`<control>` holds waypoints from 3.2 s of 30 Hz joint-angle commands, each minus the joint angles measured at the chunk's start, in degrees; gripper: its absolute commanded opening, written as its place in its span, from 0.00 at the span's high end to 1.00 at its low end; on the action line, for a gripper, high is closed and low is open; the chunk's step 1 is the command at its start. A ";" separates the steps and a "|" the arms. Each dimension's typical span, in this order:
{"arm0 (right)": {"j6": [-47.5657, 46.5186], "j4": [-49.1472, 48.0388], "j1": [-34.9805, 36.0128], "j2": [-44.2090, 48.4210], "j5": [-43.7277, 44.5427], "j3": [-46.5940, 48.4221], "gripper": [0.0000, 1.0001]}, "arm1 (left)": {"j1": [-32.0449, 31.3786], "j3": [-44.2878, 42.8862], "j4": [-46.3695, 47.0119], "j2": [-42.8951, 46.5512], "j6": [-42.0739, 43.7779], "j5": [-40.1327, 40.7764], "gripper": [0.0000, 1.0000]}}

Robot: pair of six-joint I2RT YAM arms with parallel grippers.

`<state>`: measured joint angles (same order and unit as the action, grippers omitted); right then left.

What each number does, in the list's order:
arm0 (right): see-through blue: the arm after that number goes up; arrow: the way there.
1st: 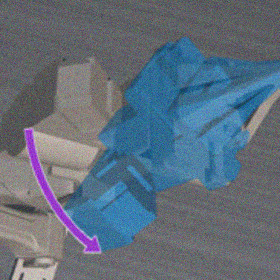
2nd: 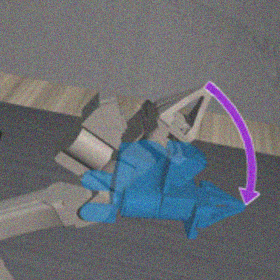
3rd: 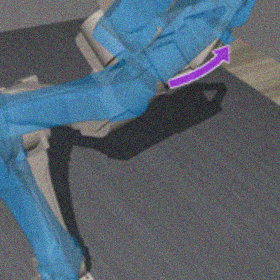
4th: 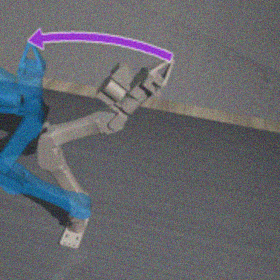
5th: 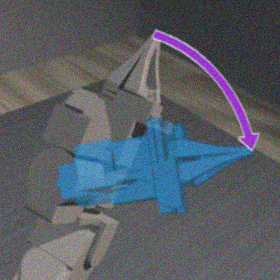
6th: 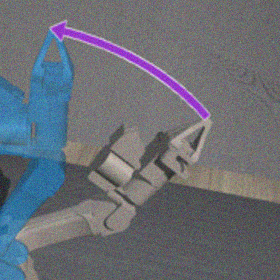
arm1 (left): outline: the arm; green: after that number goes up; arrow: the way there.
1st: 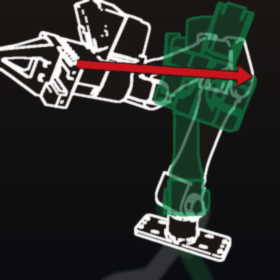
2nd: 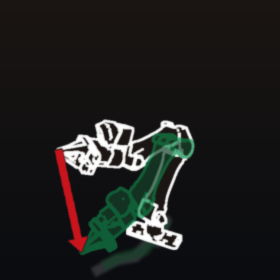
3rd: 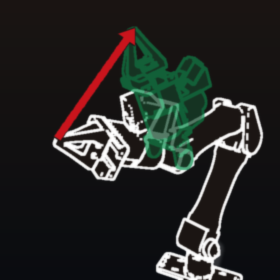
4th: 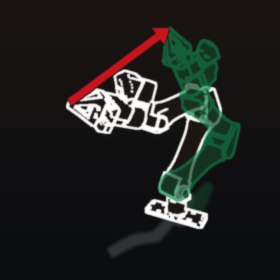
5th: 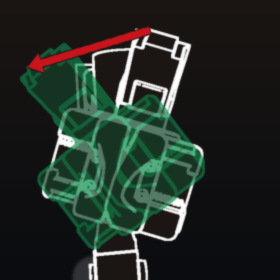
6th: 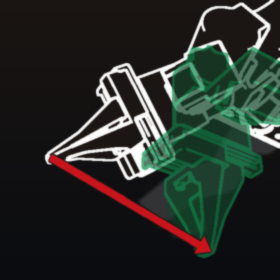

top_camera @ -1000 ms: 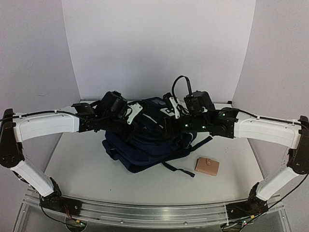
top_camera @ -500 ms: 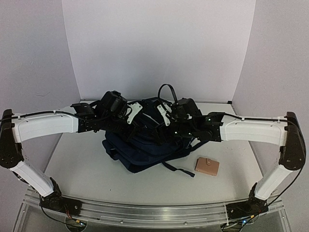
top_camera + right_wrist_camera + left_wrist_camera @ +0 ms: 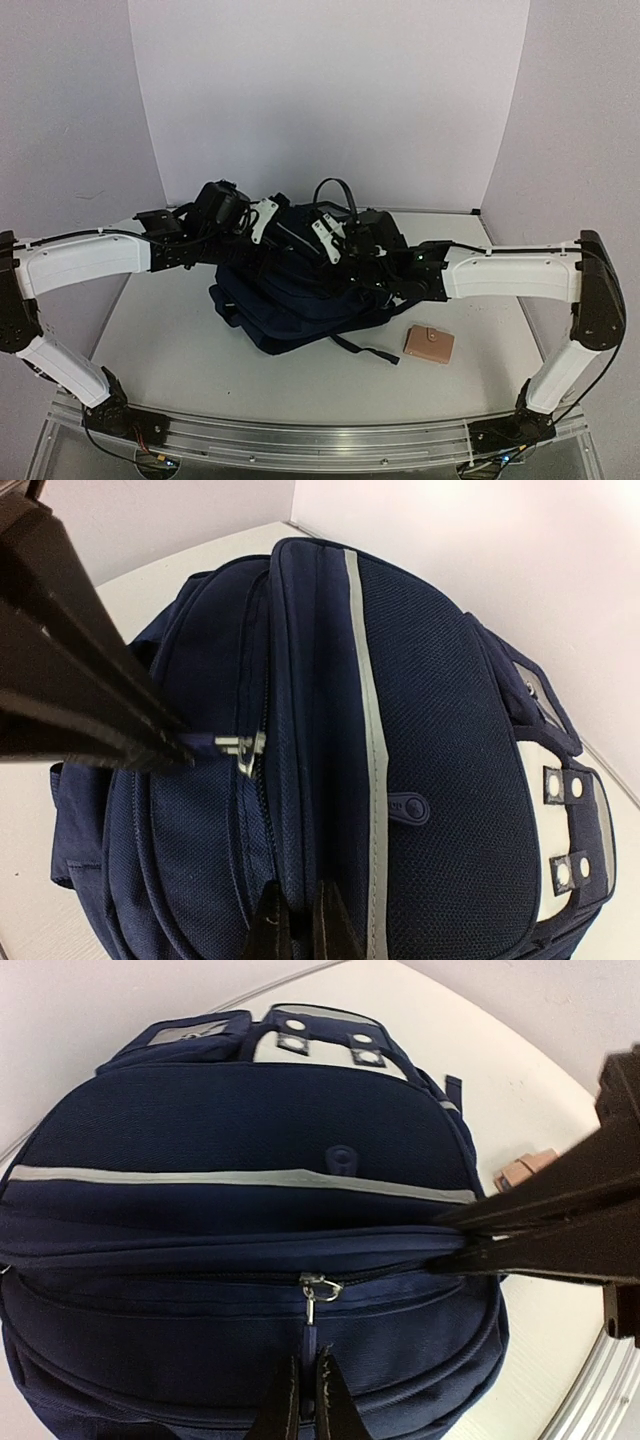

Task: Pack the student bag
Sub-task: Unzip the student bag at the center of the board.

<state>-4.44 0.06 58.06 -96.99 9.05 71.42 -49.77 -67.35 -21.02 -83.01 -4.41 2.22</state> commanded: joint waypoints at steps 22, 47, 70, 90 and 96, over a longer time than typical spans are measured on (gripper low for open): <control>8.93 -0.11 0.84 6.45 -4.79 -1.34 0.52 | 17.66 4.33 4.69 3.20 -1.78 -24.31 1.00; 5.92 2.37 0.96 -11.58 4.38 18.04 0.66 | 15.80 6.70 2.66 5.48 -5.08 -16.99 1.00; 2.26 -5.24 1.09 -0.46 -4.73 9.25 1.00 | 28.19 -8.68 9.59 -17.69 -2.05 -34.51 1.00; 12.00 -3.10 -1.67 -14.12 12.04 21.29 1.00 | 28.50 -10.95 8.33 -14.26 -8.27 -20.12 0.36; 14.10 -2.71 -4.61 -22.86 10.84 32.69 1.00 | 28.48 -4.40 4.25 -5.08 -14.36 -16.70 0.31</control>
<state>7.08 -0.26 56.41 -115.00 18.61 95.85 -21.02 -75.06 -14.82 -95.60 -13.71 -19.04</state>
